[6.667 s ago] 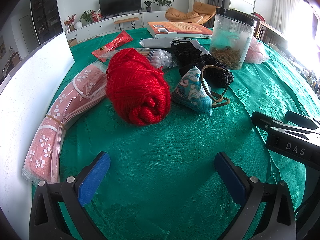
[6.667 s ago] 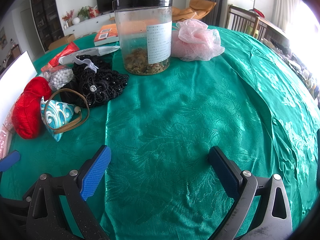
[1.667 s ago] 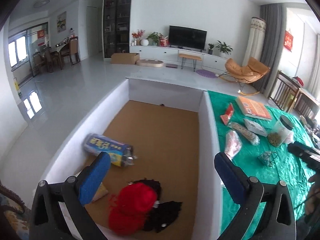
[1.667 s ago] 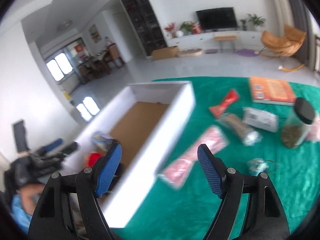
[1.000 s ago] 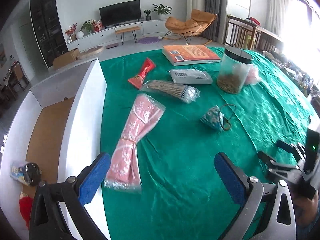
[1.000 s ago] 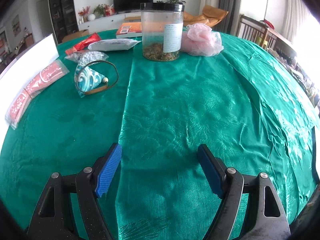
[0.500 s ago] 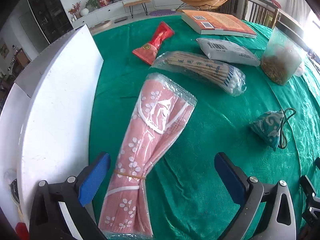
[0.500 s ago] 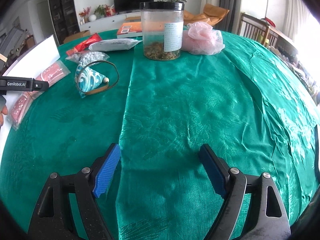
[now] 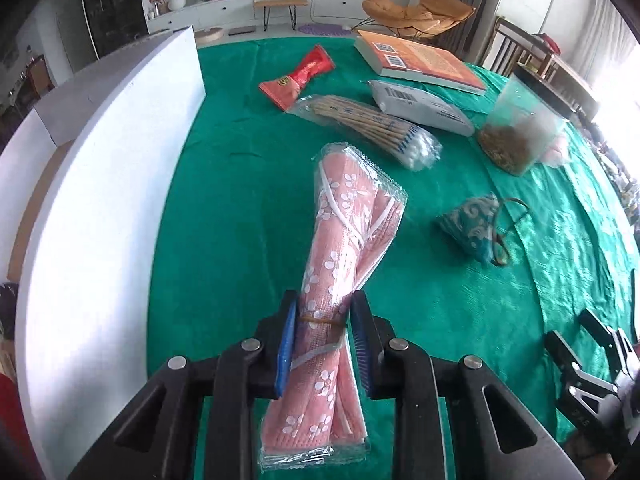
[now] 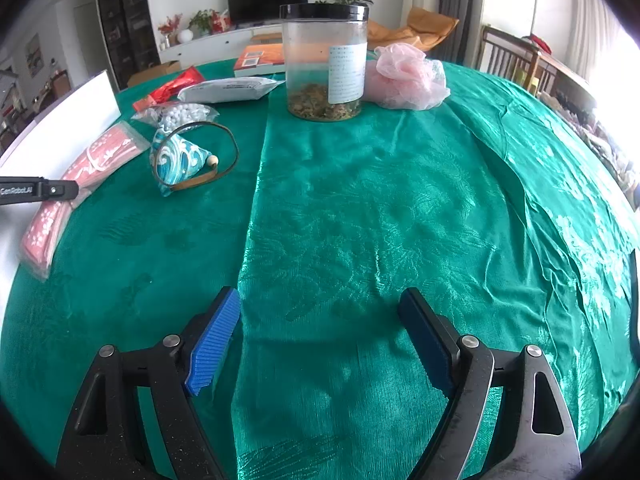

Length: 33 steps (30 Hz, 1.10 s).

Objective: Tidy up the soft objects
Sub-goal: 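Grasp the teal strapped pouch with the right gripper while the left lifts the pink item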

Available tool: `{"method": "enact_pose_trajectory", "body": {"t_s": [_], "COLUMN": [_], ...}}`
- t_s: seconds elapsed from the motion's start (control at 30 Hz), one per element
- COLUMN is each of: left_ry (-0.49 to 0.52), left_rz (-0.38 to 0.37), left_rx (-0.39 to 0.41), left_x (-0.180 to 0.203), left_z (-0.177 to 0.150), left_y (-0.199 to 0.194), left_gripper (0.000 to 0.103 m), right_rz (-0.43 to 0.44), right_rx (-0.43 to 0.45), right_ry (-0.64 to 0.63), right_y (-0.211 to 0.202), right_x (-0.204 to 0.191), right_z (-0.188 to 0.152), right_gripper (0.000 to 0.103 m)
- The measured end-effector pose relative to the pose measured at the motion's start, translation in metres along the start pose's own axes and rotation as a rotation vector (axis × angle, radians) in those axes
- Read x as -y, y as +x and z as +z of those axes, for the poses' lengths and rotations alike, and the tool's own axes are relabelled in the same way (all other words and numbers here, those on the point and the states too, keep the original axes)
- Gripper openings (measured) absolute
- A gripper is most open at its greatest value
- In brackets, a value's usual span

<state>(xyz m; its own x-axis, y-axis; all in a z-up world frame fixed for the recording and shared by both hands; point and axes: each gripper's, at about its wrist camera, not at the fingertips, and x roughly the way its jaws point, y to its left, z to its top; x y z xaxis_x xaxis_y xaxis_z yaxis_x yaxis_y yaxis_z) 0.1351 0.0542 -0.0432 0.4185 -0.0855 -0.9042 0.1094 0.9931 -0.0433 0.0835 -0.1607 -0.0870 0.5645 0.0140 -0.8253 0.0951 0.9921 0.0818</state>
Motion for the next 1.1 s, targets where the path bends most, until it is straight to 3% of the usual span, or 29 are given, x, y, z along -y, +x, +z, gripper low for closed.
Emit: {"method": "enact_pose_trajectory", "body": {"t_s": [0.03, 0.07, 0.1, 0.17, 0.23, 0.33, 0.53, 1.1], "left_ry": [0.001, 0.009, 0.019, 0.038, 0.065, 0.094, 0.043, 0.057], "left_rz": [-0.002, 0.002, 0.011, 0.061, 0.096, 0.114, 0.095, 0.088], "left_rx": [0.002, 0.003, 0.006, 0.019, 0.044, 0.018, 0.061, 0.138], "left_x": [0.003, 0.006, 0.008, 0.012, 0.016, 0.018, 0.010, 0.008], "left_z": [-0.005, -0.009, -0.011, -0.014, -0.014, -0.015, -0.018, -0.031], "left_y": [-0.001, 0.000, 0.001, 0.008, 0.013, 0.029, 0.033, 0.027], "left_gripper": [0.029, 0.039, 0.061, 0.090, 0.091, 0.092, 0.103, 0.103], "right_rz": [0.000, 0.000, 0.000, 0.000, 0.000, 0.000, -0.002, -0.002], "right_rx": [0.000, 0.000, 0.000, 0.000, 0.000, 0.000, -0.002, -0.004], "right_ry": [0.000, 0.000, 0.000, 0.000, 0.000, 0.000, -0.002, 0.000], "right_y": [0.000, 0.000, 0.000, 0.000, 0.000, 0.000, 0.000, 0.000], "right_x": [0.000, 0.000, 0.000, 0.000, 0.000, 0.000, -0.001, 0.000], "right_z": [0.000, 0.000, 0.000, 0.000, 0.000, 0.000, 0.000, 0.001], "right_gripper": [0.085, 0.085, 0.085, 0.085, 0.085, 0.085, 0.085, 0.087]}}
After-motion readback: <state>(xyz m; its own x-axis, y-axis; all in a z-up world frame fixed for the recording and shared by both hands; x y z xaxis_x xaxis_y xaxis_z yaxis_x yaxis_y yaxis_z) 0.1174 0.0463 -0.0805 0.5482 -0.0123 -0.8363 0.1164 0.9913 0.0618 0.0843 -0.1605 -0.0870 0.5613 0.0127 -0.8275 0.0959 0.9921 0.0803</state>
